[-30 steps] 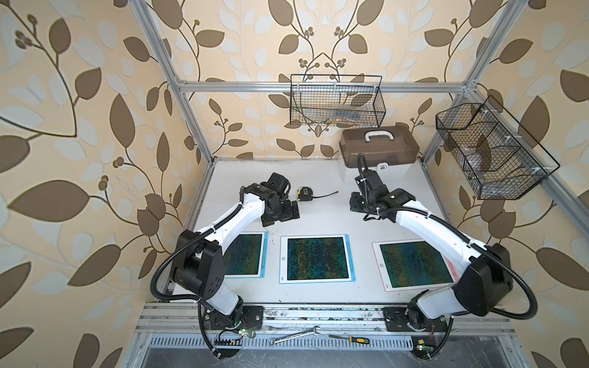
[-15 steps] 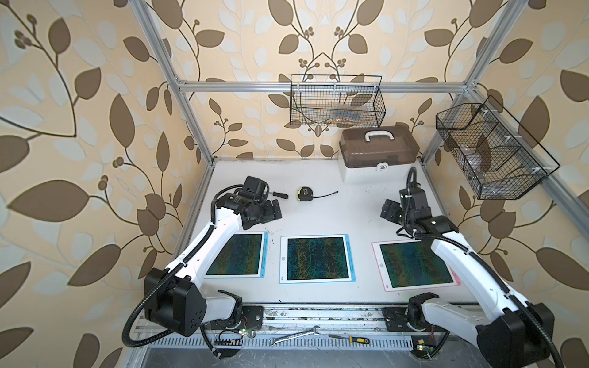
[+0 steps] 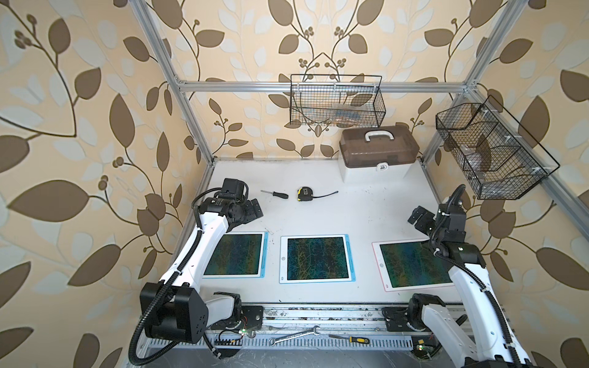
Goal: Place the stylus back onto the writing tablet
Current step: Reset both arms
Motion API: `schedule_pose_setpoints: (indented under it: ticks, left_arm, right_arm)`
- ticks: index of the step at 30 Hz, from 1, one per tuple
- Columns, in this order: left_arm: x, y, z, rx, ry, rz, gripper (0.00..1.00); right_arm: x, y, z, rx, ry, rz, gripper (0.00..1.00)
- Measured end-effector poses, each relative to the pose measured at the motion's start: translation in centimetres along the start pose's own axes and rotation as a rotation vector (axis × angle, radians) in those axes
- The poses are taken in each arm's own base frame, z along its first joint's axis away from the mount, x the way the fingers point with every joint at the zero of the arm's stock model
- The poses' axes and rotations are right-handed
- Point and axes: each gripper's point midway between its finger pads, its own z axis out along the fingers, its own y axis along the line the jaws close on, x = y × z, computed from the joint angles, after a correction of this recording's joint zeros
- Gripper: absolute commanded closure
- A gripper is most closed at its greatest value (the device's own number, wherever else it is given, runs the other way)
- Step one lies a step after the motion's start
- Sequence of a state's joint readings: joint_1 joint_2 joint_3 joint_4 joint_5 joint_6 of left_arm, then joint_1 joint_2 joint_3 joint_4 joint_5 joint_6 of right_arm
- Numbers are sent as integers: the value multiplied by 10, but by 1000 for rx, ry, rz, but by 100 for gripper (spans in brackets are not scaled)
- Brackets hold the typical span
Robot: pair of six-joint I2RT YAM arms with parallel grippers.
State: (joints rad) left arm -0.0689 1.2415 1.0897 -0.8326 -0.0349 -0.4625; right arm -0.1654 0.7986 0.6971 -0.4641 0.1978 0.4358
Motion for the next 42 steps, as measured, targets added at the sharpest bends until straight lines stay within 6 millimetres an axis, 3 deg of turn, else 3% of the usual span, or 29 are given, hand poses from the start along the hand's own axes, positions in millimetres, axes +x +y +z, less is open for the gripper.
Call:
schedule_pose_setpoints:
  ticks: [6,14,19,29,33,42]
  left_arm:
    - [-14,15,0,-58,-57,-27,1]
    - [-33,41,7,-176,-174,-23,1]
    - [-27,57,24,-209,-249,16,1]
    - [-40,68,30,-231,-465,126,1]
    - [-42,67,44,-235,-480,173,1]
    - [-54,54,68,-193,-546,238,1]
  right_arm:
    - [11,-18,0,15,-3,23,0]
    - [29,-16,-10,-93,-139,-44,0]
    - [41,-4,-19,-178,-222,-139,0]
    - [54,30,-21,-235,-223,-286,0]
    - [55,38,-14,-228,-244,-306,0]
    - [75,32,27,-168,-234,-350,0]
